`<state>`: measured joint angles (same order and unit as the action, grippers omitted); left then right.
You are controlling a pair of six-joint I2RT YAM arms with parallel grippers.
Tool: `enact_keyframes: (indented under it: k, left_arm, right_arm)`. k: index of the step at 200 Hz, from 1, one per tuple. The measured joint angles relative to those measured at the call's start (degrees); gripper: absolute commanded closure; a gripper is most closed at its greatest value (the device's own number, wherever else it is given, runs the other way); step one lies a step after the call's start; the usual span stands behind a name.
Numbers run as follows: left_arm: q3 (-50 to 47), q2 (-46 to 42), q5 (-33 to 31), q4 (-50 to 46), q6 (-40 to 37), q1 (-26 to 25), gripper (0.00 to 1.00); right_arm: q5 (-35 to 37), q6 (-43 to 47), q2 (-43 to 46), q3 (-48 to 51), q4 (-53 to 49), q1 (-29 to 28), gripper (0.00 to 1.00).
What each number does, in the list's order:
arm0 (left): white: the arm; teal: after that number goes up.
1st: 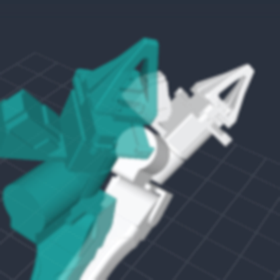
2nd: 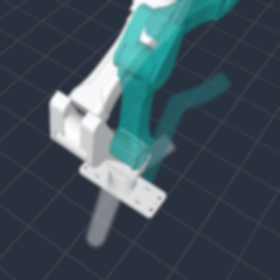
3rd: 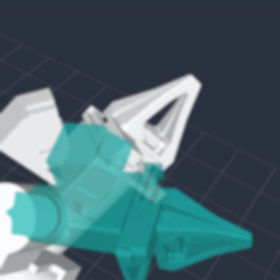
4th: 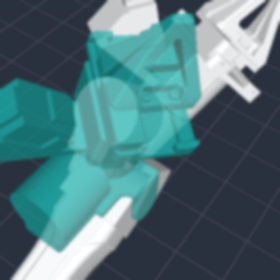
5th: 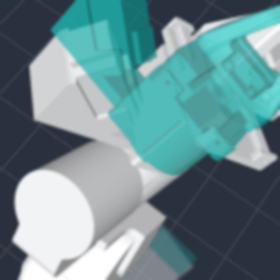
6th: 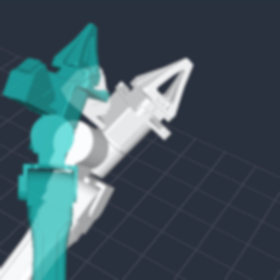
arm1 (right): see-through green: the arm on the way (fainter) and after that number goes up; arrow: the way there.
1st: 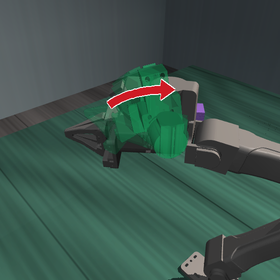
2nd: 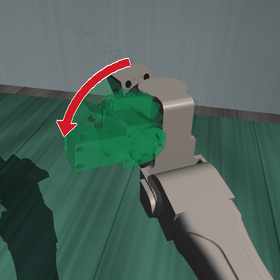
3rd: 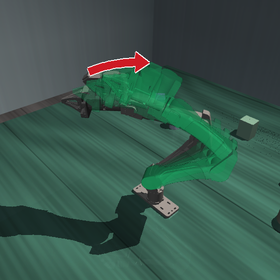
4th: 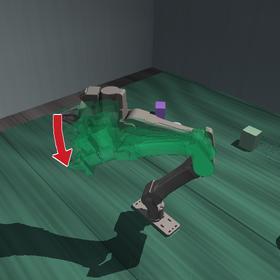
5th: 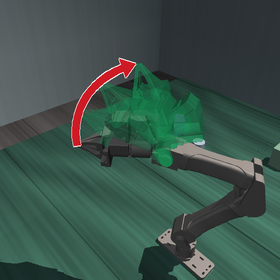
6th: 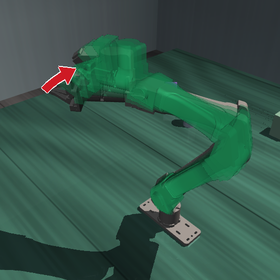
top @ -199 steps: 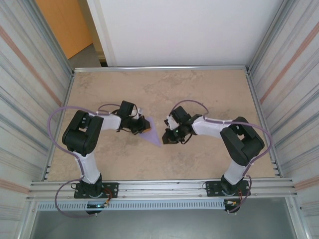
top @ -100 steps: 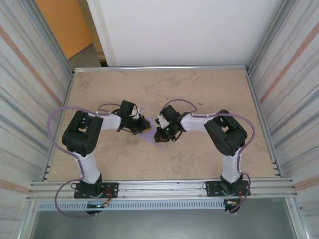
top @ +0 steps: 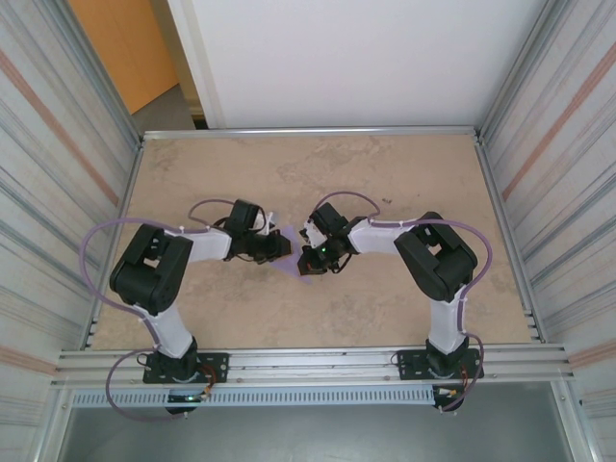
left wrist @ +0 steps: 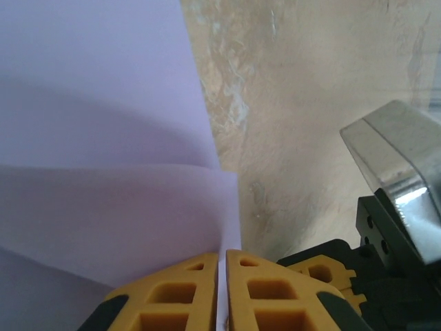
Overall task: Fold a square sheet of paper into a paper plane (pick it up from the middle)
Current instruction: Fourth fold the wing at the center of the table.
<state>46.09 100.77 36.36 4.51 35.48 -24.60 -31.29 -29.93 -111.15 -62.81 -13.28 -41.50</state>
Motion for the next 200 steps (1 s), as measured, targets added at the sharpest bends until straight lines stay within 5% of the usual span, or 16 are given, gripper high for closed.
enact_keyframes:
  k: [102, 200]
  left_arm:
    - [7.0, 6.1, -0.1, -6.9, -6.4, 0.5, 0.88]
    - [18.3, 12.7, 0.6, -15.9, -11.8, 12.6, 0.88]
  right_arm:
    - [0.0, 0.8, -0.6, -0.7, -1.1, 1.0, 0.96]
    - [-0.2, 2.0, -0.6, -0.3, -0.5, 2.3, 0.95]
